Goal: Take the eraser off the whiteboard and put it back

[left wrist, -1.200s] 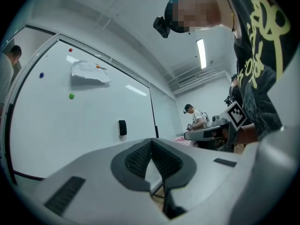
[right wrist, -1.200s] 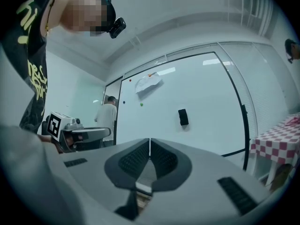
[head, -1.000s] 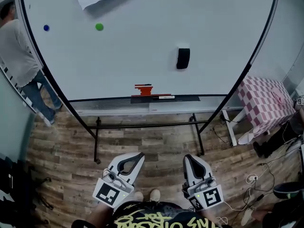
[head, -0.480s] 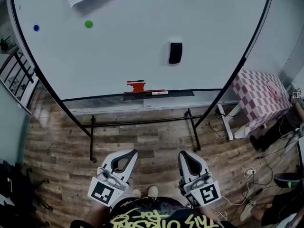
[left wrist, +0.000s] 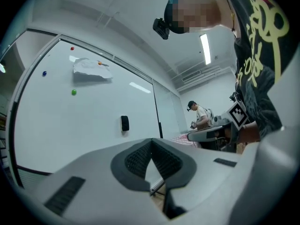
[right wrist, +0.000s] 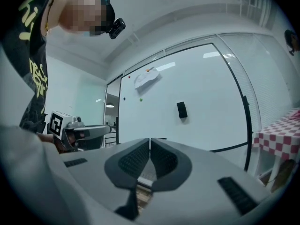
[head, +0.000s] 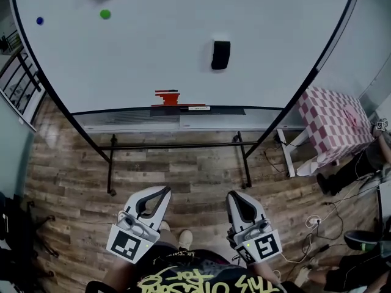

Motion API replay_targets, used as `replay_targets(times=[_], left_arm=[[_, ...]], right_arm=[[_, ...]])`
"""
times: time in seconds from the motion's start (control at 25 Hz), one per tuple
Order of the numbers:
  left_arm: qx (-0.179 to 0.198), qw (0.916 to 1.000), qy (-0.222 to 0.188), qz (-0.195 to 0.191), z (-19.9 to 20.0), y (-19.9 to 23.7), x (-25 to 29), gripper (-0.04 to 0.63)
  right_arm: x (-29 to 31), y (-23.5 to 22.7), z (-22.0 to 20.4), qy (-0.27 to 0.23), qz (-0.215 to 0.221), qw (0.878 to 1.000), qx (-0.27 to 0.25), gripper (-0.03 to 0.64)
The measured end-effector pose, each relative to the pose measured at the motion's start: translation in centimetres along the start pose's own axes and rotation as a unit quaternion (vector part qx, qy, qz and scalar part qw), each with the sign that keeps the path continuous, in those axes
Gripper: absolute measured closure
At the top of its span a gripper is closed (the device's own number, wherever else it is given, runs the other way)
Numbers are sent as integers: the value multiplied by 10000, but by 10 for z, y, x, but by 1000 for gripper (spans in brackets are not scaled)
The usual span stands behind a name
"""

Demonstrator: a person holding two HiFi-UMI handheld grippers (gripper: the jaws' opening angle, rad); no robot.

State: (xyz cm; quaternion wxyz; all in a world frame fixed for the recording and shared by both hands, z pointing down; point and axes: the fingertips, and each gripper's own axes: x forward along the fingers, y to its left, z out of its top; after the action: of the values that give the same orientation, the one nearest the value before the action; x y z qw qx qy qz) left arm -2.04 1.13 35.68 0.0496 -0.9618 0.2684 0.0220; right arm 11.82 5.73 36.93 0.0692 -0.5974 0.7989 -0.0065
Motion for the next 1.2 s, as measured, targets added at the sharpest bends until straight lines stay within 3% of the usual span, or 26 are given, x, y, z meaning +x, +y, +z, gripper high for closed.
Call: replay_targets(times=[0.52,1.2], left_arm=[[123,9999,-11,53,4,5,15,589],[107,9999,-104,-66,-4,70,74,589]], right_arm=[[16,-8,9,-171,145,9997,66,606],[89,-44,16,-280,-16,9996,-93,606]])
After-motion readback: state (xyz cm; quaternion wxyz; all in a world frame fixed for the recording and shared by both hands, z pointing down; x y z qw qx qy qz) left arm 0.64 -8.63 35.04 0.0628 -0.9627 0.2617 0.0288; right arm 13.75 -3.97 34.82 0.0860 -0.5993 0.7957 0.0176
